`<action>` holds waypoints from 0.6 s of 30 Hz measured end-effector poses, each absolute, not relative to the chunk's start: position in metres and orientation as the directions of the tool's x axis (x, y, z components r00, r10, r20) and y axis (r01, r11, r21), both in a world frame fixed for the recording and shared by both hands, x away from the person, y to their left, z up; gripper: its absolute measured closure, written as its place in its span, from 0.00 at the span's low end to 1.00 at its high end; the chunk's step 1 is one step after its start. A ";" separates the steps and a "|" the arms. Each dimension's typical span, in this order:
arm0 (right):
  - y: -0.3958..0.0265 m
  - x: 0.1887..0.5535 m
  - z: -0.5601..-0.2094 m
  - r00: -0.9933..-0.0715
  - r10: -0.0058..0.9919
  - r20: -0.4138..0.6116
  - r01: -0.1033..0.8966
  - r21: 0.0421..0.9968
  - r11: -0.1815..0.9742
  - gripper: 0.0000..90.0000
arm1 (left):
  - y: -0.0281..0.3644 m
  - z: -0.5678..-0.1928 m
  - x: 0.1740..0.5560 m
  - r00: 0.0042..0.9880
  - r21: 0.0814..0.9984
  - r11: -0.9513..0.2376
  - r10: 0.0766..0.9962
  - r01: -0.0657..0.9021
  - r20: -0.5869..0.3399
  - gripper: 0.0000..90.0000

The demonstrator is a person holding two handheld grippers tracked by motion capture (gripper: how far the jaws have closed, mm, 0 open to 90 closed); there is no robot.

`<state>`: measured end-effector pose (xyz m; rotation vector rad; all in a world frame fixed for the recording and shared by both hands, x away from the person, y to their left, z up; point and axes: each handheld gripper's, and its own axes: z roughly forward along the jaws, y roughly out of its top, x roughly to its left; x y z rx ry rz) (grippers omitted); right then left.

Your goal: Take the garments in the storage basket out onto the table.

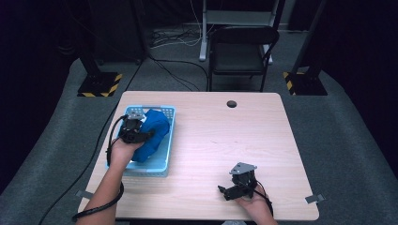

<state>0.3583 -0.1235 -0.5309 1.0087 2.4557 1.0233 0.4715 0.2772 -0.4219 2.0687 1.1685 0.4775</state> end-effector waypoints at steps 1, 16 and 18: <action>-0.123 0.358 -0.531 -0.711 0.704 -0.003 0.494 0.711 0.501 0.00 | 0.277 -0.420 0.470 0.528 0.732 -0.346 0.849 0.587 -0.022 0.68; -0.123 0.358 -0.531 -0.710 0.704 -0.003 0.494 0.711 0.501 0.00 | 0.269 -0.402 0.460 0.552 0.770 -0.353 0.834 0.531 0.001 0.68; -0.123 0.358 -0.531 -0.710 0.704 -0.003 0.494 0.711 0.501 0.00 | 0.267 -0.399 0.458 0.557 0.778 -0.352 0.830 0.521 0.003 0.68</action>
